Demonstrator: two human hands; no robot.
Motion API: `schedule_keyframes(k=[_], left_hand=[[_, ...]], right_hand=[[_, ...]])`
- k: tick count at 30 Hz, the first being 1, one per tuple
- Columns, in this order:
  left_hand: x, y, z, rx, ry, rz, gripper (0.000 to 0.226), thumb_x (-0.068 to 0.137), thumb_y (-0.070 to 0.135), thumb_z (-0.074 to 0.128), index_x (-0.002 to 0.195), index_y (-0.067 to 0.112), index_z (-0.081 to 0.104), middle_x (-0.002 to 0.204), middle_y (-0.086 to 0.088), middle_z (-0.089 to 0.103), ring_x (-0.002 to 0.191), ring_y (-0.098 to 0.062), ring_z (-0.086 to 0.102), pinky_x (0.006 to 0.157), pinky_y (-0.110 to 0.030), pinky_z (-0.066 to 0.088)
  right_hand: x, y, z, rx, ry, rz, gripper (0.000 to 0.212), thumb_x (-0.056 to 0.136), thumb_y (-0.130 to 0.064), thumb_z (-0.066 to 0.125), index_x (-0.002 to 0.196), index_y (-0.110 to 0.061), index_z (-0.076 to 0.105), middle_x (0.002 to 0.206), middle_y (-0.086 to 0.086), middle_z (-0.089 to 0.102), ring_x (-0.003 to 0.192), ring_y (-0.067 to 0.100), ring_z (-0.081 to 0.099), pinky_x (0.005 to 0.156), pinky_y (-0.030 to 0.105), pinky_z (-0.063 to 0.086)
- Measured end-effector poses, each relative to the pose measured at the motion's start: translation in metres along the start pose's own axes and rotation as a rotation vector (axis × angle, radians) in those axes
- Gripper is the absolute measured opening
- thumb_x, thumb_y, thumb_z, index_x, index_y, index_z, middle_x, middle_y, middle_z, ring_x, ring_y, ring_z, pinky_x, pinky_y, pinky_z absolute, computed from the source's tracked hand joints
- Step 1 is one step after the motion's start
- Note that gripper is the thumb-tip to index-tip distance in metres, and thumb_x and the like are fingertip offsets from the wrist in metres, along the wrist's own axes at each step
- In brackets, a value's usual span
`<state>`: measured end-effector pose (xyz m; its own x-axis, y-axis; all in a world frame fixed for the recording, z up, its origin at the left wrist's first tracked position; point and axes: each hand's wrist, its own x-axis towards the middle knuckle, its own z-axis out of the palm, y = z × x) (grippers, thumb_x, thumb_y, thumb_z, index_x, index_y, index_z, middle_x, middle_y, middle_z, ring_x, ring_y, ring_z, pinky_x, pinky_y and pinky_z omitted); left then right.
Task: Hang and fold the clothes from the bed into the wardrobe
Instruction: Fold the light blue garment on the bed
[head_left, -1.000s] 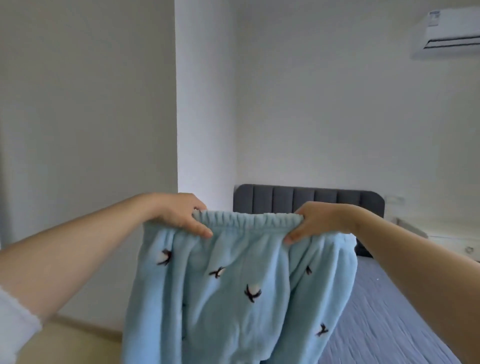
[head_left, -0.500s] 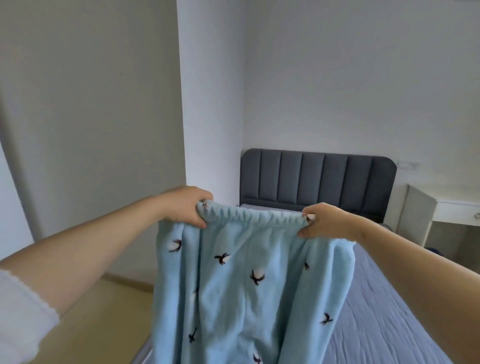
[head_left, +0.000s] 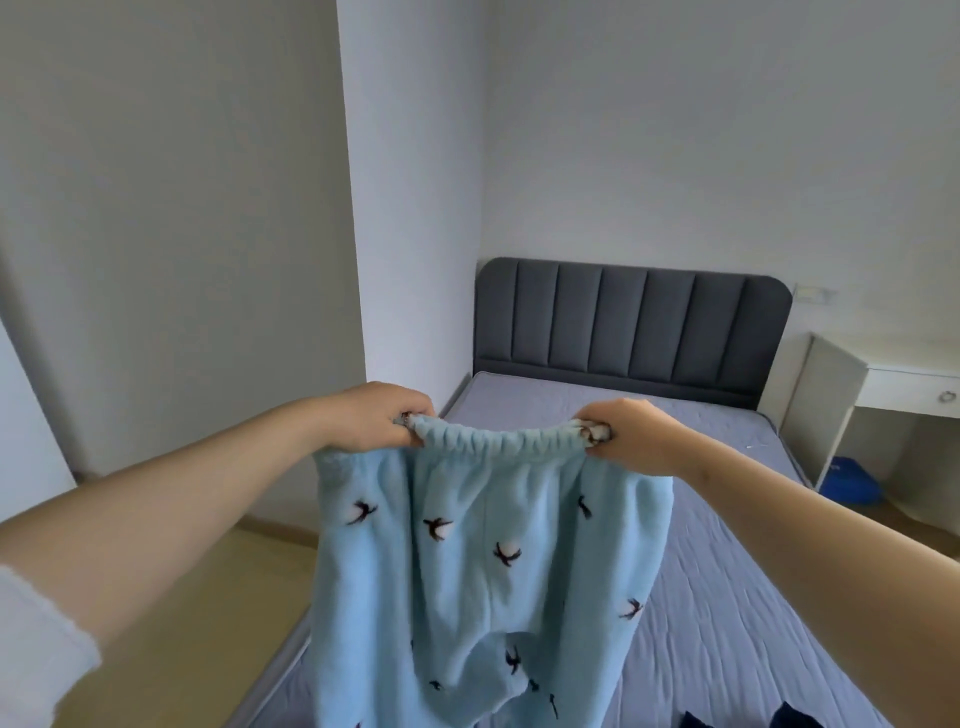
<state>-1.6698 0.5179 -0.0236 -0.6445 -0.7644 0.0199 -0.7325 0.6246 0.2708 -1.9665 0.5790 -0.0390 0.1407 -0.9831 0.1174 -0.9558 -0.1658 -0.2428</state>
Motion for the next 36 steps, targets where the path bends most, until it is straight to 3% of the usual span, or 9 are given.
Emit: schedule_keyframes(k=[4,11,18,20,24,26,28,32,36], left_hand=[[0.003,-0.012,0.004,-0.090,0.138,-0.096,0.029,0.079,0.027,0.070,0.069,0.027,0.043,0.067,0.010,0.049,0.061,-0.006,0.041,0.054,-0.020,0.031],[-0.002,-0.010,0.008,0.131,0.289,-0.334,0.052,0.063,0.065,0.068,0.069,0.019,0.045,0.068,0.005,0.055,0.062,-0.012,0.048,0.052,-0.026,0.030],[-0.013,-0.005,-0.002,0.551,-0.050,-0.316,0.014,0.071,0.039,0.054,0.075,0.026,0.052,0.075,0.011,0.057,0.074,-0.013,0.054,0.051,-0.022,0.031],[-0.020,-0.007,-0.007,0.417,-0.046,-0.359,0.016,0.072,0.034,0.060,0.067,0.022,0.050,0.065,0.009,0.054,0.065,-0.013,0.051,0.052,-0.022,0.033],[-0.030,-0.008,-0.018,-0.359,-0.137,-0.434,0.012,0.077,0.014,0.072,0.073,0.013,0.061,0.076,-0.003,0.067,0.068,-0.015,0.061,0.063,-0.023,0.048],[-0.036,-0.010,-0.022,-0.628,-0.198,-0.463,0.009,0.077,0.009,0.070,0.083,0.006,0.064,0.086,-0.012,0.071,0.076,-0.022,0.067,0.071,-0.028,0.054],[-0.037,-0.013,-0.020,-0.851,-0.247,-0.537,0.028,0.073,0.021,0.069,0.091,-0.002,0.066,0.091,-0.019,0.070,0.080,-0.027,0.067,0.077,-0.032,0.054],[-0.032,-0.008,-0.006,-1.028,-0.282,-0.760,0.052,0.080,0.043,0.061,0.100,-0.005,0.061,0.092,-0.020,0.065,0.075,-0.027,0.062,0.077,-0.033,0.049],[-0.014,0.020,-0.004,-1.103,-0.066,-0.771,0.043,0.084,0.044,0.061,0.084,0.001,0.061,0.062,-0.014,0.068,0.052,-0.022,0.065,0.054,-0.025,0.052]], right_hand=[[-0.001,0.001,0.003,0.082,0.007,-0.012,0.038,0.086,-0.010,0.054,0.116,-0.034,0.051,0.093,-0.010,0.061,0.082,0.015,0.056,0.065,0.024,0.046],[-0.002,-0.005,0.011,-0.011,-0.021,-0.036,0.033,0.084,-0.019,0.059,0.068,-0.037,0.037,0.074,-0.010,0.050,0.066,0.014,0.045,0.056,0.024,0.038],[-0.006,0.003,0.015,-0.090,-0.120,0.087,0.023,0.087,-0.021,0.055,0.080,-0.028,0.034,0.076,-0.006,0.046,0.064,0.014,0.040,0.058,0.027,0.034],[-0.007,0.004,0.016,-0.051,-0.074,0.117,0.023,0.089,-0.025,0.056,0.092,-0.024,0.034,0.078,-0.003,0.050,0.065,0.015,0.043,0.062,0.029,0.038],[-0.008,-0.005,0.010,0.136,-0.065,0.140,0.015,0.087,-0.028,0.061,0.089,-0.018,0.050,0.073,-0.006,0.053,0.073,0.017,0.052,0.058,0.024,0.041],[-0.010,-0.008,0.003,0.482,-0.098,0.220,0.012,0.084,-0.025,0.066,0.083,-0.013,0.063,0.071,-0.004,0.064,0.068,0.015,0.061,0.056,0.021,0.046],[-0.014,-0.008,-0.004,0.916,-0.180,0.354,0.023,0.080,-0.026,0.068,0.093,-0.008,0.068,0.081,0.007,0.074,0.070,0.021,0.070,0.063,0.029,0.055],[-0.015,-0.020,-0.006,1.074,-0.327,0.545,0.036,0.084,-0.039,0.063,0.096,-0.005,0.066,0.080,0.011,0.074,0.065,0.021,0.071,0.055,0.028,0.054],[-0.002,-0.047,-0.014,1.210,-0.184,0.603,0.026,0.089,-0.032,0.059,0.089,-0.006,0.062,0.065,0.007,0.072,0.057,0.018,0.067,0.050,0.025,0.052]])
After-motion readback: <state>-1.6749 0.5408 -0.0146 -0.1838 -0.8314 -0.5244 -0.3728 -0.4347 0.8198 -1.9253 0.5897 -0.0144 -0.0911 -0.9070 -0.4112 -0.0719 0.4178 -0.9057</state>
